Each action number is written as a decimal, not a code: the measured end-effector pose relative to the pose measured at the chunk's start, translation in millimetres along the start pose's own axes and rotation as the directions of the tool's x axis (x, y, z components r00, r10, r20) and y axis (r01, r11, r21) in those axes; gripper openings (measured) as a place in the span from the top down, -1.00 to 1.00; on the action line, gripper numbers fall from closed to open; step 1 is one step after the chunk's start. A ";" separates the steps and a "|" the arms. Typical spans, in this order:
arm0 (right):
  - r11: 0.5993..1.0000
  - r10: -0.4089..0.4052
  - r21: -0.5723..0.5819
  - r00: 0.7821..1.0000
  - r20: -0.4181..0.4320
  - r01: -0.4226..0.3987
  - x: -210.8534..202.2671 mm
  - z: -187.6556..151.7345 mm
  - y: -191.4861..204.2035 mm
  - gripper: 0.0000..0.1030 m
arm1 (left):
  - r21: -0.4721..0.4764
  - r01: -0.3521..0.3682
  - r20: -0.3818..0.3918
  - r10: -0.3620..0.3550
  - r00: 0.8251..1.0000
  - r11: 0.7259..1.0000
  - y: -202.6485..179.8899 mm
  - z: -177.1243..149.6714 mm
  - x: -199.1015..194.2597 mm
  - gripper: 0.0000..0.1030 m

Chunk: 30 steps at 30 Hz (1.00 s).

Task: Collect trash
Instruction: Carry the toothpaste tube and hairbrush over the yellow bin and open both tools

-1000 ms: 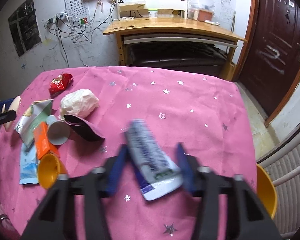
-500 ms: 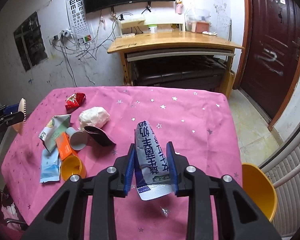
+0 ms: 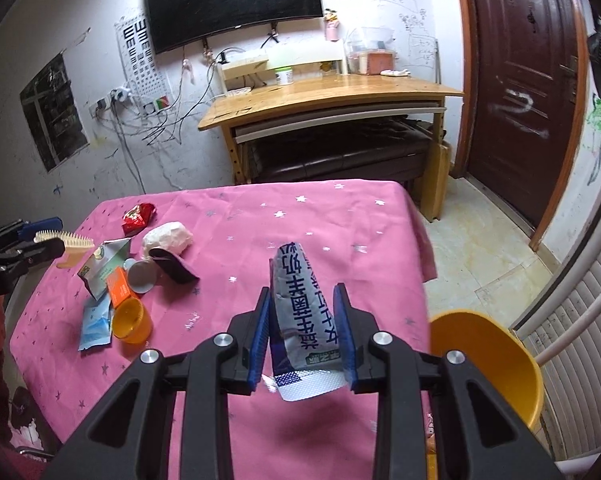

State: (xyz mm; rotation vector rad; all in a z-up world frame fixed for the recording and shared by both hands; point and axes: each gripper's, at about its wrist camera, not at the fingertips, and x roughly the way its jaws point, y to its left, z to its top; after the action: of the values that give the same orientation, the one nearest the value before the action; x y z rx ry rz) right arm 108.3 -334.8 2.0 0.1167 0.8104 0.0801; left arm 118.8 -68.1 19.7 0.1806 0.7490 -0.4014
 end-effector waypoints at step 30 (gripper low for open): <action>0.934 -0.104 0.338 0.993 -0.058 0.118 14.4 -74.0 -160.3 0.51 | 0.262 0.170 0.017 -0.181 0.983 0.950 -175.5 76.4 31.1 -0.11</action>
State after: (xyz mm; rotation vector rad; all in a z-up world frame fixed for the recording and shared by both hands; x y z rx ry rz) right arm 68.7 -486.5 -80.5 0.3985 0.8631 -0.1676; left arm 114.0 -259.5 50.2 0.3528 0.6723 -0.6718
